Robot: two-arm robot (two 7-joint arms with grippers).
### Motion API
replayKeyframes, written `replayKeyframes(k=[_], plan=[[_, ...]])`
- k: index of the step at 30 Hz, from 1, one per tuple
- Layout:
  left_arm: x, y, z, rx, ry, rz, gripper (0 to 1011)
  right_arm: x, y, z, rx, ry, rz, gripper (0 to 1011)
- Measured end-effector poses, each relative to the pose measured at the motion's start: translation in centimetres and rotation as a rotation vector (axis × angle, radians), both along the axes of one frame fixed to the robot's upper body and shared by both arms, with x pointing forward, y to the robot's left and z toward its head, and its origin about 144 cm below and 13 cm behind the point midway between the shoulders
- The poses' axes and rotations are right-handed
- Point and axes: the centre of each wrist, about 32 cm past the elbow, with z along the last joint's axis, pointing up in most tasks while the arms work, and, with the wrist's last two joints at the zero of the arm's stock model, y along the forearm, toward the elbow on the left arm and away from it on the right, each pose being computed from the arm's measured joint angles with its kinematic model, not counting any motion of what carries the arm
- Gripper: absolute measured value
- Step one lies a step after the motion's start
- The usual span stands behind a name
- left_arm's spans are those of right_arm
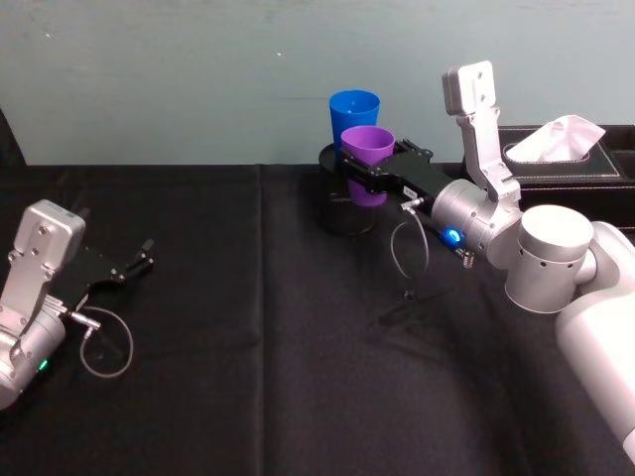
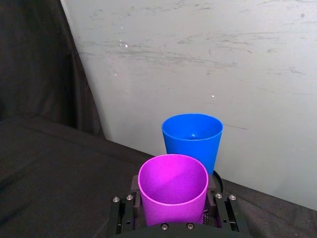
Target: Pick up one cup with a gripper and tap it against the other cup.
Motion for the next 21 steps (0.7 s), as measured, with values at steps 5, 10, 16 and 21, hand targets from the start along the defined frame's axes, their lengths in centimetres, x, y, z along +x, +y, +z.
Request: replayKeyframes(k=[5, 10, 16, 21], plan=[[0.00, 0.00, 0.00, 0.000, 0.000, 0.000, 1000, 0.00, 0.00, 0.00, 0.000, 0.000, 0.000, 730], [0.00, 0.00, 0.00, 0.000, 0.000, 0.000, 1000, 0.00, 0.00, 0.00, 0.000, 0.000, 0.000, 730], [0.00, 0.00, 0.00, 0.000, 0.000, 0.000, 1000, 0.00, 0.00, 0.00, 0.000, 0.000, 0.000, 730], [0.00, 0.00, 0.00, 0.000, 0.000, 0.000, 1000, 0.00, 0.00, 0.00, 0.000, 0.000, 0.000, 730]])
